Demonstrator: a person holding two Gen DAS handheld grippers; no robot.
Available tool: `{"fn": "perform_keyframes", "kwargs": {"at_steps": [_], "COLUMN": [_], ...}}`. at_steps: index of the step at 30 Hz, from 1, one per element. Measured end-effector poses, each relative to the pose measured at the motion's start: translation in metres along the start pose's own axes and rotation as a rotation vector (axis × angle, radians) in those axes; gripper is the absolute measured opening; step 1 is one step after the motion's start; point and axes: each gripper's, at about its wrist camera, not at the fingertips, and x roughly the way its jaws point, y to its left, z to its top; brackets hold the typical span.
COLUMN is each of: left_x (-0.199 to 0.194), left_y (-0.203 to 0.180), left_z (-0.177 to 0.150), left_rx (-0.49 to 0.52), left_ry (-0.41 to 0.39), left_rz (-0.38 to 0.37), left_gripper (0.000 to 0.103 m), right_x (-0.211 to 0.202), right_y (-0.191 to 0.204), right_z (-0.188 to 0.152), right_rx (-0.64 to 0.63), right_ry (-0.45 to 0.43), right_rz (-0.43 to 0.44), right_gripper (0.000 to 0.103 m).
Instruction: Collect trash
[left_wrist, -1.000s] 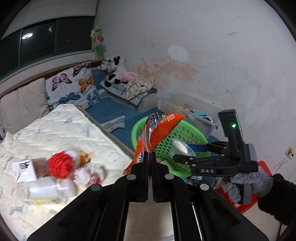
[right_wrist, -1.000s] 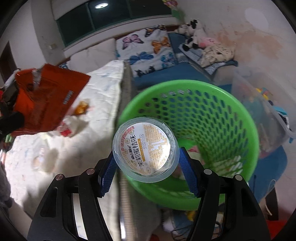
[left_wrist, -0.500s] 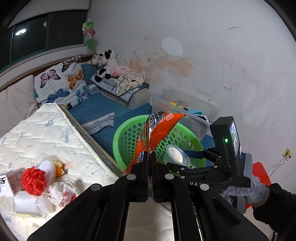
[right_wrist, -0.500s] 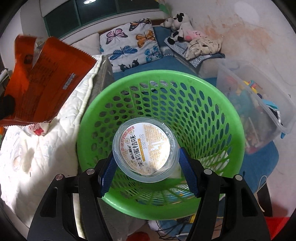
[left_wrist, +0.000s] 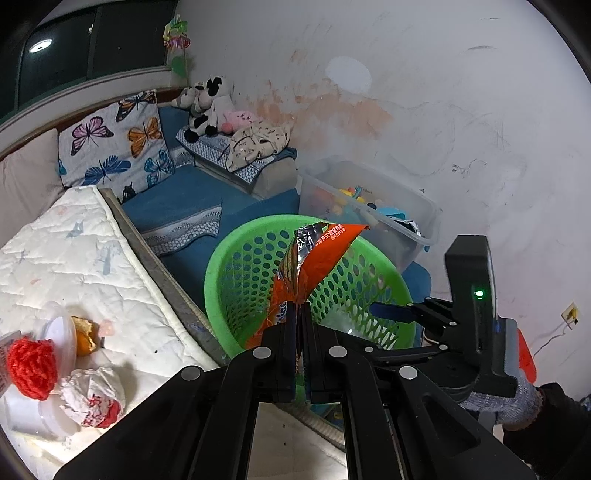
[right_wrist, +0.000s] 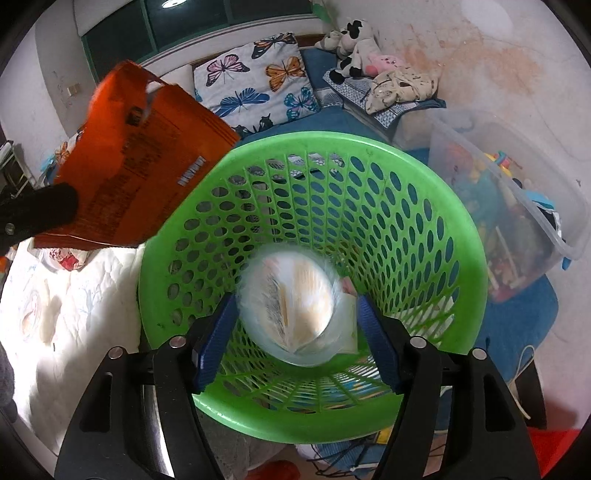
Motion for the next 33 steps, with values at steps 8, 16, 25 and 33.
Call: {"fn": "perform_keyframes", "kwargs": {"at_steps": [8,16,25,33], "left_x": [0.019,0.033,0.041,0.041], "left_y": [-0.002,-0.005,-0.007,-0.001], "left_z": [0.001,0.002,0.001,-0.002], "left_rx": [-0.013,-0.028,-0.037,-0.066], "left_ry": [0.030,0.061,0.078,0.079], "left_rz": [-0.012,-0.020,-0.023,-0.025], "left_gripper": [0.003,0.003,0.005,0.028], "right_x": [-0.004,-0.010,-0.019,-0.026], "right_y": [-0.002,-0.003,-0.003,-0.005], "right_z": [-0.002,-0.005,-0.009,-0.014], "right_rx": [0.002,0.010,0.020,0.033], "right_ry": [-0.008,-0.017,-0.029,-0.034], "right_rz": [0.008,0.022,0.028,0.029], "right_gripper": [0.071,0.072,0.072,0.072]}}
